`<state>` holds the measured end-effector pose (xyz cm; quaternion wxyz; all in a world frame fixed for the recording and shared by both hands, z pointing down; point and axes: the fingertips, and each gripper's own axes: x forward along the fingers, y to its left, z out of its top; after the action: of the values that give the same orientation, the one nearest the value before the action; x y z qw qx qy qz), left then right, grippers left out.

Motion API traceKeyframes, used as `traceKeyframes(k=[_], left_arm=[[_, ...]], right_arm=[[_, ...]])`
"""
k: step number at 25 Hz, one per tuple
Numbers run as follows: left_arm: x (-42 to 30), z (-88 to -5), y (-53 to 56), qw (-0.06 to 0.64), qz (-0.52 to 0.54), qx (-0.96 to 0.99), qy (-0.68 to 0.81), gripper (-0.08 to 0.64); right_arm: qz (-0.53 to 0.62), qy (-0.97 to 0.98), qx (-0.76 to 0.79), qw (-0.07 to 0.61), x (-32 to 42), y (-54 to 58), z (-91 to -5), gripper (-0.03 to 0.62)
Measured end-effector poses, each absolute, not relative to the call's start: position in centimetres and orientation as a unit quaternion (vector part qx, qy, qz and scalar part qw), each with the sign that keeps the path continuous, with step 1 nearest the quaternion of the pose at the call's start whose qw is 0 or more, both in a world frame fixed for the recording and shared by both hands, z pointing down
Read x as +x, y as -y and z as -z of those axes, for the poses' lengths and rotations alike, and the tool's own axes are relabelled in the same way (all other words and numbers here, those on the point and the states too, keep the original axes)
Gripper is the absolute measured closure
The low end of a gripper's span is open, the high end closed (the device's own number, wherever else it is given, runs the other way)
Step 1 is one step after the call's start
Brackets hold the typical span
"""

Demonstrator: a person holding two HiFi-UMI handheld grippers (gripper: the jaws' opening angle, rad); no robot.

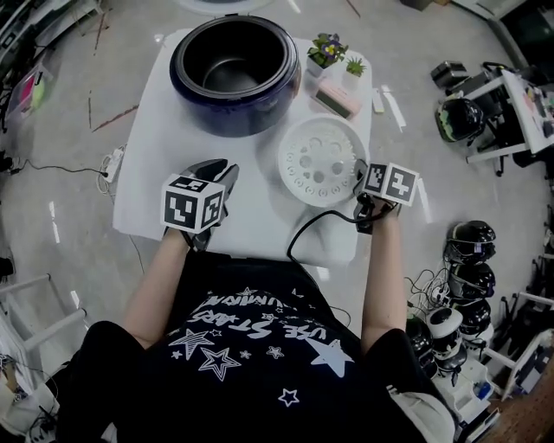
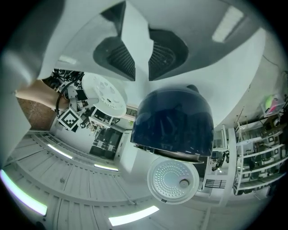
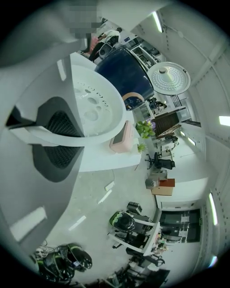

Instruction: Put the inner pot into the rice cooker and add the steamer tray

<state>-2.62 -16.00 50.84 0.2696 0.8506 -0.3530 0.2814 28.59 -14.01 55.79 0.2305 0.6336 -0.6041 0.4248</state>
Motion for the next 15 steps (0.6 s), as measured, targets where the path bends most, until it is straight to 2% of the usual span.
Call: traceKeyframes(k=[15], left_arm=[[-10.6,-45.0,20.2,0.219,-0.242,0.864,0.382,0.471]], right_arm=[[-0.355,0.646,0.641,0.214,23.8,16.2,-46.3,0.541]])
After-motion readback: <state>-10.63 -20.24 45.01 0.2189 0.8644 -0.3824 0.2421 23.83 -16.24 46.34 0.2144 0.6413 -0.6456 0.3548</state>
